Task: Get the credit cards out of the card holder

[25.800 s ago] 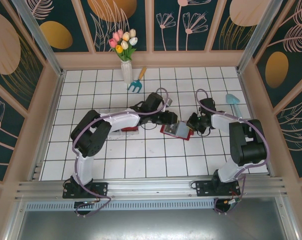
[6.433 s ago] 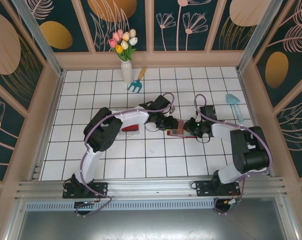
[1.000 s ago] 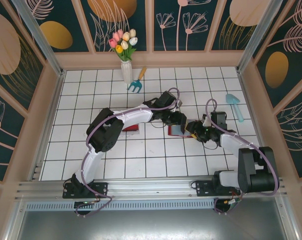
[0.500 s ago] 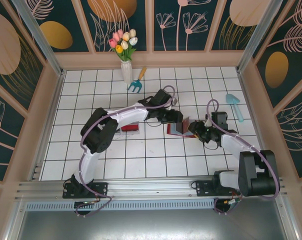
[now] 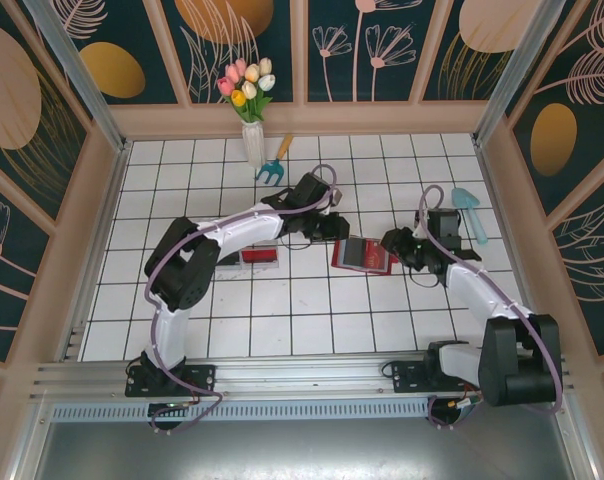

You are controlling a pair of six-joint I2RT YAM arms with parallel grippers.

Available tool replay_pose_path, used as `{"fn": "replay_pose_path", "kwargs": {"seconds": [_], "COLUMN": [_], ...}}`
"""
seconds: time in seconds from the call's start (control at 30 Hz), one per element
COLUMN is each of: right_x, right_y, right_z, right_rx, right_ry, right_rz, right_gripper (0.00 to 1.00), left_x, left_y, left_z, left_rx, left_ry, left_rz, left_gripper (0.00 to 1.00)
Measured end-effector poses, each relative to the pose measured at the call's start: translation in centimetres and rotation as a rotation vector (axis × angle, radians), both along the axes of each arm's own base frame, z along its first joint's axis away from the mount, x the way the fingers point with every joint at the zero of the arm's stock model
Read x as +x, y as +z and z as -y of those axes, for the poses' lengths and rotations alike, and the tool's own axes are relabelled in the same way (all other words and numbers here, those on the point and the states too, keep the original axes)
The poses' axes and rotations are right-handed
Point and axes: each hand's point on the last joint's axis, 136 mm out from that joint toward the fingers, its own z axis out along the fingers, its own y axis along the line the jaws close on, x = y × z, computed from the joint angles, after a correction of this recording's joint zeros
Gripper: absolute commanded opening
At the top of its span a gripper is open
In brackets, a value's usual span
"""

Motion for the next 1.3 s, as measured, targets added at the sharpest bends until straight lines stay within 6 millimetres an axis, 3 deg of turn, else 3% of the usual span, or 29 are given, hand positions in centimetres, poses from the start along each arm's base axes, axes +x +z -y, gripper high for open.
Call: {"fn": "replay_pose_path", "kwargs": {"seconds": [0.3,0.47,0.8,1.3], "right_x": [0.2,0.8,1.3,1.4], "right_y": [-4.6,-5.3,-6.7,-7.0], "right_z": [-2.4,-3.2,-4.0,-3.5], "right_rx": [0.093,0.135,0.167,0.119], "right_ry": [0.095,0.126,0.156,0.139], "right_rz": [-0.139,-0.150,-0.173,-0.166], "right_gripper": [0.20,0.20,0.20,0.24], "left_x": [0.2,-0.1,0.0,-0.1], "left_y": [-4.9,-6.5,-6.8,-6.8], "left_z": [0.3,0.0,0.1,0.0], "left_rx": [0.060,0.085,0.092,0.097], "left_ry": [-0.004,-0.002,0.002,0.002], "left_rz": [-0.067,-0.095,-0.108,-0.113], "left_gripper": [0.14,0.15,0.16,0.18]}}
